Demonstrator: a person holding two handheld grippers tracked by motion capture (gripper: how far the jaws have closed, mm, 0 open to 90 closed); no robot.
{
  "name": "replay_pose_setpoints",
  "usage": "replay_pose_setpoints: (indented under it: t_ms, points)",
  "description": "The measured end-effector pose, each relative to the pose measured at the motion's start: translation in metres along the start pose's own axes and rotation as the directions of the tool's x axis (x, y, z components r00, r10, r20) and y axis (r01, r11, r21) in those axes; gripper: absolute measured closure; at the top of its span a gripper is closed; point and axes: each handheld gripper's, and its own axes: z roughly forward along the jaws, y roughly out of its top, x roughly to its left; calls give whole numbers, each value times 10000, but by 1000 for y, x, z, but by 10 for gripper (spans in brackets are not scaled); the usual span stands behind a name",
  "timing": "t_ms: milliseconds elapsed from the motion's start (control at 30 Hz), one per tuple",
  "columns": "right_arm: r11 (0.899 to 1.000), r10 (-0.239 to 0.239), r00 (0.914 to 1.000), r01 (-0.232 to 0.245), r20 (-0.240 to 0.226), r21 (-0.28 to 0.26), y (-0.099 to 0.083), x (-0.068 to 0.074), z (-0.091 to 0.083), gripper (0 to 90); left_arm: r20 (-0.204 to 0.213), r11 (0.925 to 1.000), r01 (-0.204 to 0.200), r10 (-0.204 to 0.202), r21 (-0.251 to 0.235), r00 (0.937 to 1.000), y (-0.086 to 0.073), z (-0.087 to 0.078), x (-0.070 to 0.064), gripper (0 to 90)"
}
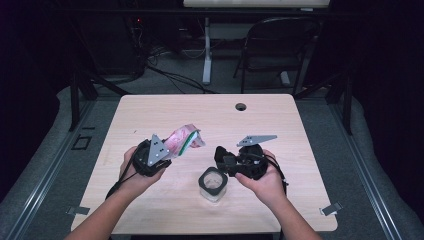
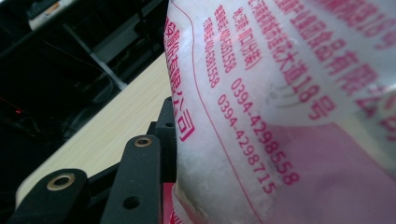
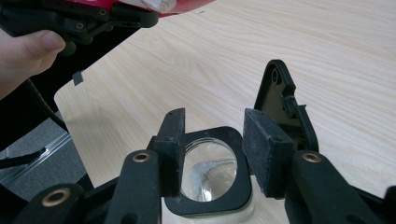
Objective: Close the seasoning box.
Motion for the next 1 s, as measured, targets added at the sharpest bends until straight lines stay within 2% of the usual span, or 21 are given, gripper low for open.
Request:
replay_pose_setpoints:
  t_ms: [33,67,200,367,533,567,667,800,1000]
  points:
    - [10000,-20,10000,20,-6,12,0,0,-1,607,-142,9995,-315,316,77,9994,0,-1,-2,629]
    - [10000,-20,10000,20,-6,12,0,0,-1,607,-142,9995,-315,316,77,9994,0,-1,-2,629]
    - [10000,-81,10000,81,-17,29,1,1,-2,613,-408,9964,-829,836,188,9957,0,-2,-5,629]
    - [10000,-31,10000,31,-2,40,1,0,-2,616,-626,9920,-1246,1257,215,9901,0,-3,-10,630]
    - [10000,-35,10000,35,-36,89,2,0,-2,623,-697,9882,-1501,1520,313,9859,0,-3,-12,631]
    - [10000,-11,10000,11,-40,90,2,1,-2,627,-755,9859,-1632,1655,365,9833,-1,-3,-14,631]
    - [10000,11,10000,-11,-38,65,2,1,-3,629,-702,9842,-1712,1740,439,9822,-1,-4,-14,631]
    - [10000,-4,10000,4,41,50,2,1,-4,636,-772,9772,-2043,2084,586,9750,-2,-5,-16,632]
    - [9999,-2,10000,1,57,157,4,1,-6,662,-781,9736,-2212,2253,570,9712,-4,-5,-21,632]
